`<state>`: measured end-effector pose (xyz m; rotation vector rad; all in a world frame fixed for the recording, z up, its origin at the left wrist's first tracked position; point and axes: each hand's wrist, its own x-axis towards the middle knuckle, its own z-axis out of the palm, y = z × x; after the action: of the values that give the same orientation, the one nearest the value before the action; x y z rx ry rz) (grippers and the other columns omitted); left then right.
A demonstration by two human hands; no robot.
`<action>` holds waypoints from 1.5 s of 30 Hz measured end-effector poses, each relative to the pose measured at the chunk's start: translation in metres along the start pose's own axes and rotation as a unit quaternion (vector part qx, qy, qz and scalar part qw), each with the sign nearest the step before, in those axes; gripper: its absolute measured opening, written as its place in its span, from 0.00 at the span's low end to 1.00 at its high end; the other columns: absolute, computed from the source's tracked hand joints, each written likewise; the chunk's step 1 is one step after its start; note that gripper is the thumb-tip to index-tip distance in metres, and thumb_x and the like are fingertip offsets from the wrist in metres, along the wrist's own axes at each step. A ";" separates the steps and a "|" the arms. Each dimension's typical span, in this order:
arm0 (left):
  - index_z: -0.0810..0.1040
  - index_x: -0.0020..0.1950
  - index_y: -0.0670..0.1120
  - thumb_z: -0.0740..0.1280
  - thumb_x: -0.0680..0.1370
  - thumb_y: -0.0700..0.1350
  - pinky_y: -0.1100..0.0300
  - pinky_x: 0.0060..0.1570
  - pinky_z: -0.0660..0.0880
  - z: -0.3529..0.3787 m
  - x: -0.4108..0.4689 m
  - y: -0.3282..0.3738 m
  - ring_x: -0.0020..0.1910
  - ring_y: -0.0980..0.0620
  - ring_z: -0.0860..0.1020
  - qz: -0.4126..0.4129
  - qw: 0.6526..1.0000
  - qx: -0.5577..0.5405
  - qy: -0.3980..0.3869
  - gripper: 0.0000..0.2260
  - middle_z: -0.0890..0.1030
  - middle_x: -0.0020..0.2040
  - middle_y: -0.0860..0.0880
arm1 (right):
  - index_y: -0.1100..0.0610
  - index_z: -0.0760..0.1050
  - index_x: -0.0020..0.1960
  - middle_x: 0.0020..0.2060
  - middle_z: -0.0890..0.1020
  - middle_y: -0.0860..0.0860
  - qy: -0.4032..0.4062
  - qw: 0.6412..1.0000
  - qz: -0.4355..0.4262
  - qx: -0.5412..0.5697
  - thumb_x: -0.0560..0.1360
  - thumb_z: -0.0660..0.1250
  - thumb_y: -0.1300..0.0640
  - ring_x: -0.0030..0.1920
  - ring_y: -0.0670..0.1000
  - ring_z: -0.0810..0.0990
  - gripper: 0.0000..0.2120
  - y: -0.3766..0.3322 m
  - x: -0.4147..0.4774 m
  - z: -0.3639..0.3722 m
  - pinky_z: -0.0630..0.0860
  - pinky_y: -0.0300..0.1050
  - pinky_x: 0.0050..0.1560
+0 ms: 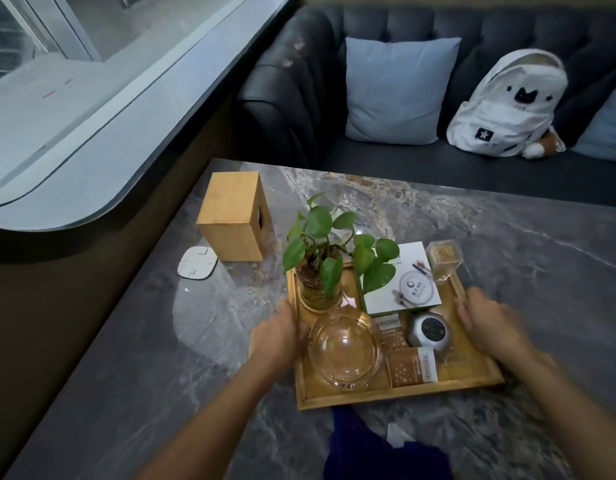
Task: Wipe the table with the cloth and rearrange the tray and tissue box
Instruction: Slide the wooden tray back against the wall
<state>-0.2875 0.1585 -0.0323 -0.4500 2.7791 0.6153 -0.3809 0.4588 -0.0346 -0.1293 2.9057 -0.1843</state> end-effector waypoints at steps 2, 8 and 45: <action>0.65 0.53 0.40 0.57 0.78 0.48 0.48 0.43 0.74 -0.006 -0.010 -0.007 0.47 0.38 0.79 -0.006 1.000 -0.012 0.009 0.11 0.81 0.49 0.39 | 0.63 0.68 0.47 0.43 0.82 0.63 0.017 1.000 -0.021 -0.017 0.79 0.53 0.53 0.43 0.64 0.80 0.13 -0.007 -0.003 -0.003 0.67 0.49 0.36; 0.61 0.48 0.45 0.57 0.79 0.49 0.49 0.44 0.74 -0.028 -0.052 -0.037 0.46 0.39 0.79 -0.048 0.997 -0.031 0.047 0.09 0.81 0.48 0.41 | 0.57 0.66 0.47 0.43 0.83 0.60 0.023 0.996 -0.087 -0.019 0.79 0.51 0.51 0.42 0.62 0.80 0.11 -0.049 -0.016 -0.012 0.74 0.53 0.43; 0.64 0.47 0.44 0.61 0.77 0.47 0.51 0.40 0.75 0.014 -0.259 -0.163 0.43 0.40 0.81 -0.464 0.805 -0.286 0.234 0.08 0.80 0.41 0.44 | 0.59 0.65 0.51 0.44 0.82 0.59 -0.063 0.835 -0.511 -0.193 0.80 0.47 0.48 0.42 0.61 0.80 0.15 -0.349 -0.045 0.049 0.74 0.52 0.43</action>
<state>0.0105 0.0869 -0.0231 -2.1482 2.1887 1.1399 -0.2999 0.1126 -0.0252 -1.6667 2.3698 0.2453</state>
